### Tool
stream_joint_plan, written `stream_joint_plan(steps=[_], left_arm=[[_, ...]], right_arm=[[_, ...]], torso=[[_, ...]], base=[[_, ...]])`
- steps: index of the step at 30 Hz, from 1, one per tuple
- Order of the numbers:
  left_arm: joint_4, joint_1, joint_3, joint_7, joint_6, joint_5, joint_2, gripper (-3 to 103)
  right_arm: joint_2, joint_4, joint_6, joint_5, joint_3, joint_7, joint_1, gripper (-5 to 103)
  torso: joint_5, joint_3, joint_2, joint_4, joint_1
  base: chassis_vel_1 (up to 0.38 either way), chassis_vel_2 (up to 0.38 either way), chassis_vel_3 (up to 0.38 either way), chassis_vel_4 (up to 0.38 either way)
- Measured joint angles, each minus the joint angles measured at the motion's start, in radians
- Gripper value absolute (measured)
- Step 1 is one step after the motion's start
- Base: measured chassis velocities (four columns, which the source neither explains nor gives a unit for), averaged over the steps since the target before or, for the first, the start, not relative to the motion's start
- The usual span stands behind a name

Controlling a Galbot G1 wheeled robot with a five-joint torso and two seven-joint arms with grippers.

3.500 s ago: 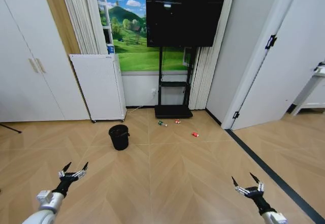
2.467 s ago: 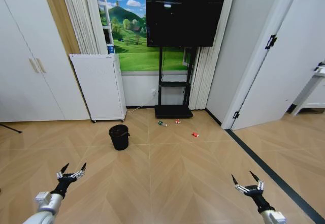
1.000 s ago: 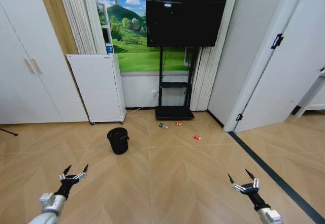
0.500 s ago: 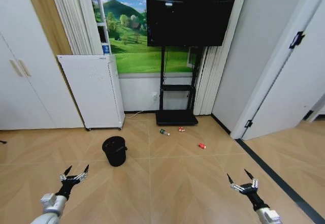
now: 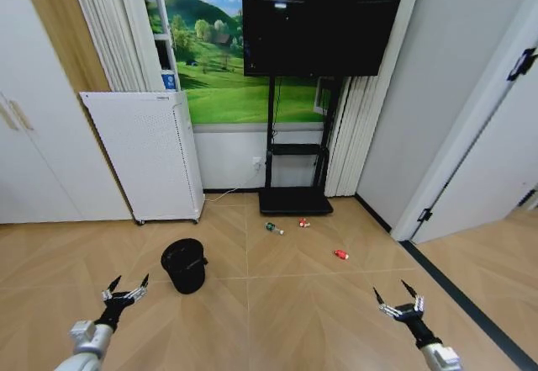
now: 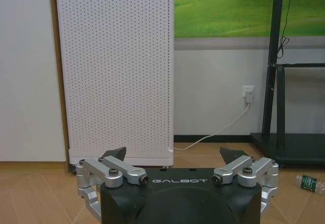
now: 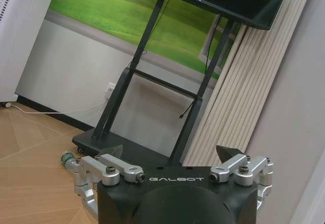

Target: Pick up the trash bin and place the garbage on the floor into it.

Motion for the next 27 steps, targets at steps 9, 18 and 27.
stream_joint_plan(steps=[9,18,27], left_arm=[[0.005,-0.005,0.01,-0.001,0.0,0.0,0.0,100],[0.004,-0.004,0.012,-0.001,0.0,0.0,-0.005,100],[0.002,0.001,0.011,0.0,-0.004,0.007,-0.015,100]], right_arm=[[0.001,-0.005,0.0,-0.002,-0.013,0.002,0.009,100],[-0.001,-0.002,0.0,0.002,-0.004,0.002,0.002,100],[0.003,0.004,0.0,0.001,0.009,-0.001,-0.01,100]], torso=[[0.0008,0.0,0.0,0.0001,0.0],[0.0,0.0,0.0,-0.0002,0.0],[-0.0002,0.0,0.0,-0.0001,0.0]], base=[[-0.1,0.155,0.1,-0.152],[-0.044,0.169,0.048,-0.159],[-0.173,0.183,0.176,-0.169]])
